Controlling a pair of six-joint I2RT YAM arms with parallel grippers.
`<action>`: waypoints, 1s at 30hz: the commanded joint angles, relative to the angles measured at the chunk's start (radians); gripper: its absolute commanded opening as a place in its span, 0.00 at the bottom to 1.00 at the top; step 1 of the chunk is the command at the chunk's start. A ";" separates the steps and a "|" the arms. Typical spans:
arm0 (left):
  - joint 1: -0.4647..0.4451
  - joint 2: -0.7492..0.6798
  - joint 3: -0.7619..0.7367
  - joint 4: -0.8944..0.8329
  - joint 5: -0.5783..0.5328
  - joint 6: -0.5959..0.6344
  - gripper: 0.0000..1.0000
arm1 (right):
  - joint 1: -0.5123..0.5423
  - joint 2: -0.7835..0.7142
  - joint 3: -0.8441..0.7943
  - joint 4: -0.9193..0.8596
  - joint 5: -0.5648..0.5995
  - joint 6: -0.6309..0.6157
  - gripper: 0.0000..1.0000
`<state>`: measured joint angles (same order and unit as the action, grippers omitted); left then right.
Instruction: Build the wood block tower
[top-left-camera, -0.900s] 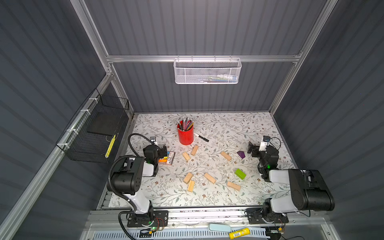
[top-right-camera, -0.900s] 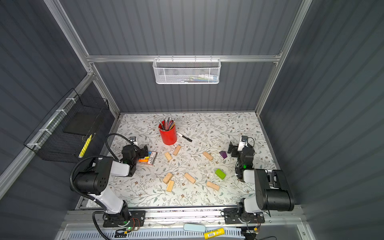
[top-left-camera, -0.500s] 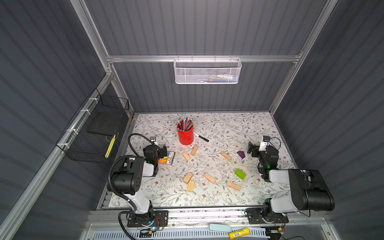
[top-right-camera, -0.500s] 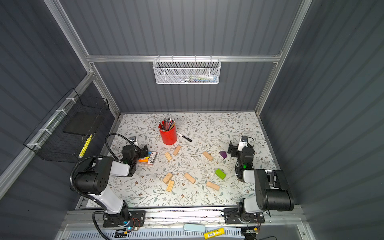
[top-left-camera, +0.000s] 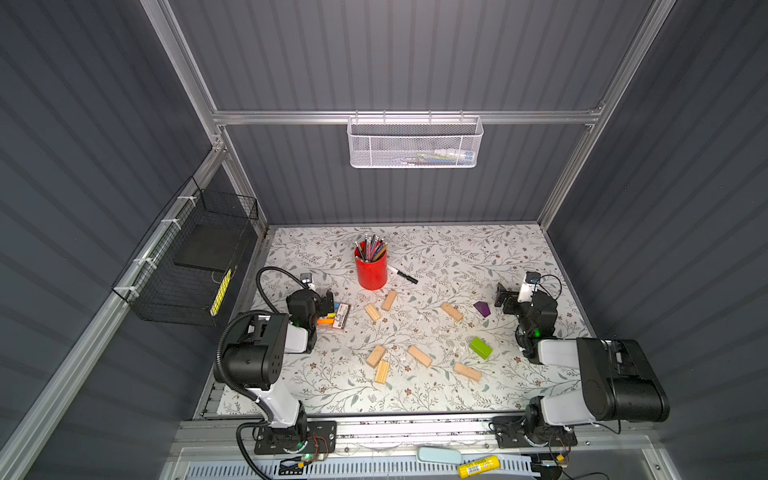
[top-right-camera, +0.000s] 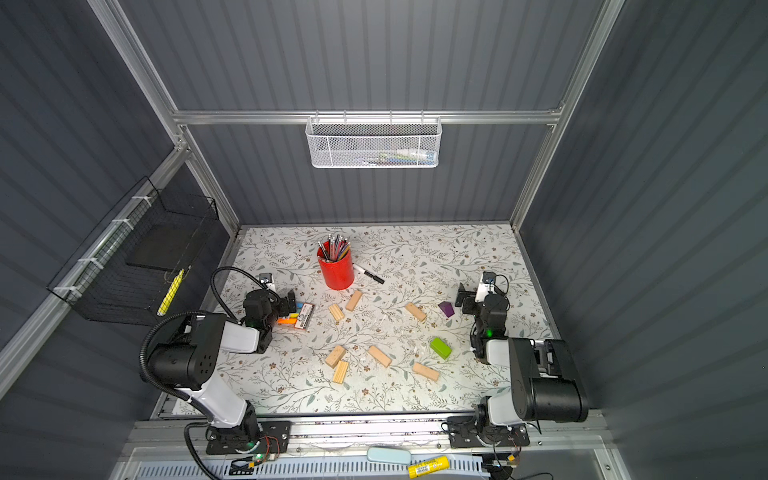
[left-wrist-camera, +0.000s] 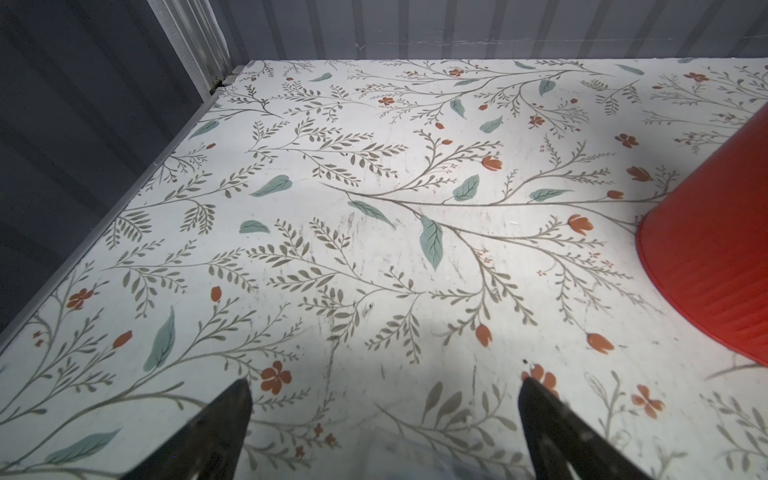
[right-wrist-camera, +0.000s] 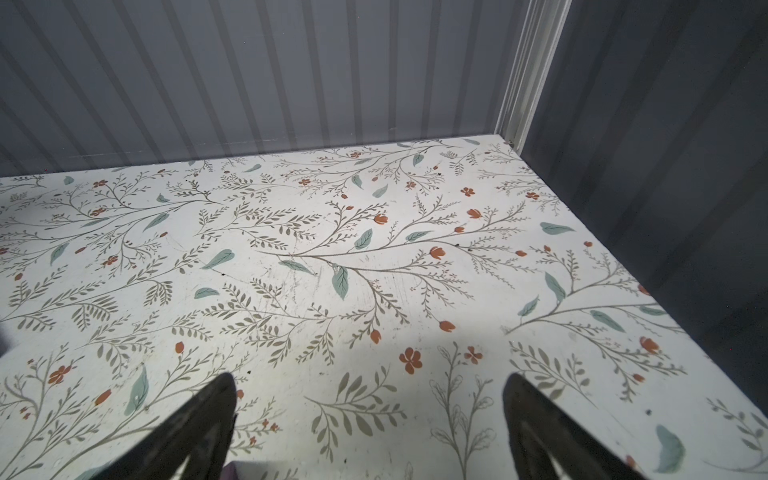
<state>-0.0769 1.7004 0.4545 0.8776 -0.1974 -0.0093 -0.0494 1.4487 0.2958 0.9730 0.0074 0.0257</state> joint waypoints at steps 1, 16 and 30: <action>0.008 0.016 0.019 0.029 0.003 0.019 1.00 | 0.005 0.010 0.023 0.015 0.012 0.010 0.99; 0.008 -0.123 -0.056 0.041 0.029 0.021 1.00 | 0.006 -0.091 -0.010 -0.015 0.025 0.016 0.99; 0.008 -0.444 0.037 -0.395 0.155 -0.069 1.00 | 0.004 -0.402 0.190 -0.693 0.148 0.345 0.99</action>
<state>-0.0765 1.3071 0.4400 0.6189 -0.1169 -0.0353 -0.0467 1.0809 0.4095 0.5323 0.0864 0.2012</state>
